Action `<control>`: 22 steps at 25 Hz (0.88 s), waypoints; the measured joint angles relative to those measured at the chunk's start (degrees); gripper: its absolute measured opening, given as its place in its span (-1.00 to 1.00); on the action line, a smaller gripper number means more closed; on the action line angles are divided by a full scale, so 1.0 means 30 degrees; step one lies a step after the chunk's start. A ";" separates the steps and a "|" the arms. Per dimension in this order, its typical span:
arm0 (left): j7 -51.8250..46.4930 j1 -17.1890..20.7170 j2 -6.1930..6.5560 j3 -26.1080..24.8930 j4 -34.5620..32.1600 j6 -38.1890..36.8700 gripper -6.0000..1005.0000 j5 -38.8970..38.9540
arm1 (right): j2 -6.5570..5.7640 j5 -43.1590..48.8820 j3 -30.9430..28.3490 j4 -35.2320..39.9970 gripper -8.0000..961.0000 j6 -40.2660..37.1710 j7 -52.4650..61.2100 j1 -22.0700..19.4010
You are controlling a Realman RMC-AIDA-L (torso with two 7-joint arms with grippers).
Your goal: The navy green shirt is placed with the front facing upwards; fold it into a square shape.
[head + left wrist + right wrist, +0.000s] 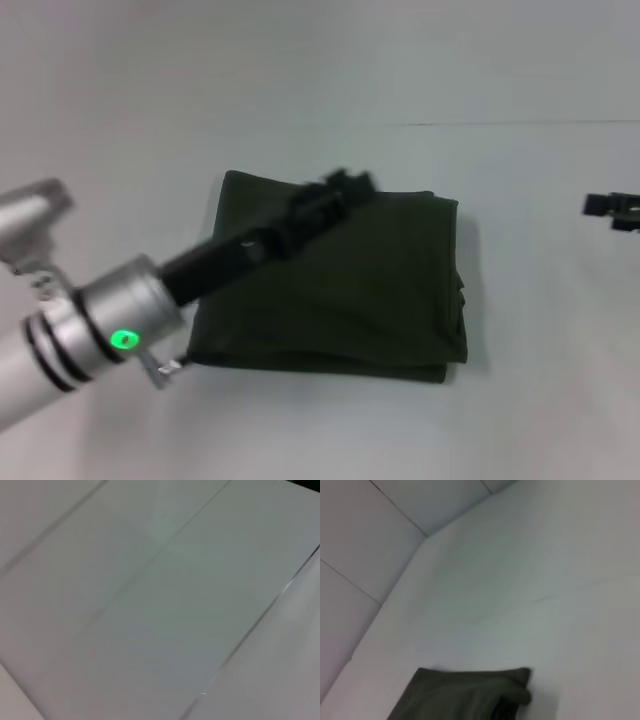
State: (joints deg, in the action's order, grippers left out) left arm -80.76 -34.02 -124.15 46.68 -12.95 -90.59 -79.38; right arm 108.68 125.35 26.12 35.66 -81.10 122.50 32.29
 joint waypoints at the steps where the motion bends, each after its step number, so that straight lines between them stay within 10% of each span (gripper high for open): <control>1: 0.0044 0.0432 0.0020 -0.0036 -0.0777 0.0259 -0.11 0.0002 | -0.0083 0.0474 0.0350 -0.0276 0.78 0.0291 0.0648 0.0383; 6: 0.0480 0.2341 0.0039 -0.0066 -0.3468 0.2025 0.52 0.0018 | 0.0113 0.1326 0.1978 -0.1822 0.78 0.1987 0.2157 0.2128; 22: 0.3013 0.3473 0.0177 -0.0592 -0.4883 0.5218 0.59 -0.0174 | 0.2653 -0.0350 0.2667 -0.3845 0.78 0.6769 0.2072 0.4106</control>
State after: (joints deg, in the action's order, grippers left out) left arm -71.72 -23.60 -123.62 44.91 -27.60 -74.94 -79.90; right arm 116.64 124.30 34.12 24.13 -60.79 128.71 44.61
